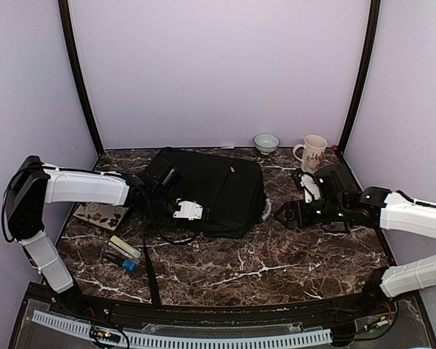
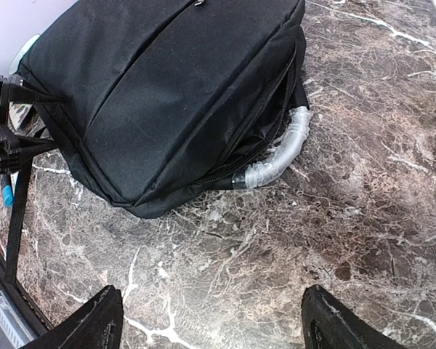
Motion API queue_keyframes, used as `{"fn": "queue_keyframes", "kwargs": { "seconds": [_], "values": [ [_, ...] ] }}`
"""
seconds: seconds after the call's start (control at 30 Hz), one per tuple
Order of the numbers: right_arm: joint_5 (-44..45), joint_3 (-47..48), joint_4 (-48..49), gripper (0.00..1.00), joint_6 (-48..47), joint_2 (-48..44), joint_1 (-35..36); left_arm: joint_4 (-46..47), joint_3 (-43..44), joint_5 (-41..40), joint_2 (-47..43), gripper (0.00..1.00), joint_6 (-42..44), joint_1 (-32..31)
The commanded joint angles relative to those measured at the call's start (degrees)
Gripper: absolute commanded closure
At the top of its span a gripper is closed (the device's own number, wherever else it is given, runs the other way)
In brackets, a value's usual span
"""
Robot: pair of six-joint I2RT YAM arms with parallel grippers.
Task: Pack the student bag
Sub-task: Pick up the student bag from the center of the board.
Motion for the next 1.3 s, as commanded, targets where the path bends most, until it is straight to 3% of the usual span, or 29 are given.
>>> {"fn": "queue_keyframes", "kwargs": {
  "seconds": [0.0, 0.03, 0.07, 0.37, 0.57, 0.7, 0.93, 1.27],
  "values": [
    [1.03, -0.97, 0.13, 0.15, 0.90, -1.10, -0.14, 6.49, -0.91, -3.39, -1.48, 0.17, 2.64, 0.66],
    [0.98, -0.96, 0.11, 0.15, 0.91, -1.09, -0.10, 5.78, -0.43, -2.91, -1.50, 0.04, 2.61, 0.67],
    [0.88, -0.98, 0.11, 0.15, 0.98, -1.01, -0.12, 5.20, 0.02, -2.64, -1.47, 0.02, 2.51, 0.64],
    [0.45, -1.35, 0.81, 0.15, 1.48, -0.86, -0.10, 3.34, 1.32, -2.54, -4.00, 0.01, 2.13, 0.96],
    [-0.12, -0.42, 0.64, 0.15, 0.71, 0.37, -0.14, 0.82, 2.88, -1.44, -0.53, 0.03, 1.62, 3.45],
    [-0.14, 0.48, 0.43, 0.14, 0.00, 0.95, -0.11, -0.02, 4.36, -1.19, 2.02, 0.19, 1.44, 4.80],
    [-0.14, 1.16, 0.11, 0.15, -0.35, 1.21, -0.12, -5.20, 10.22, 2.71, 3.90, 0.99, 0.52, 5.43],
    [-2.25, 4.82, 4.45, 0.15, -5.24, 6.19, 2.40, -24.30, 31.60, 9.47, 8.29, 1.00, -21.18, 2.05]
  ]
}}
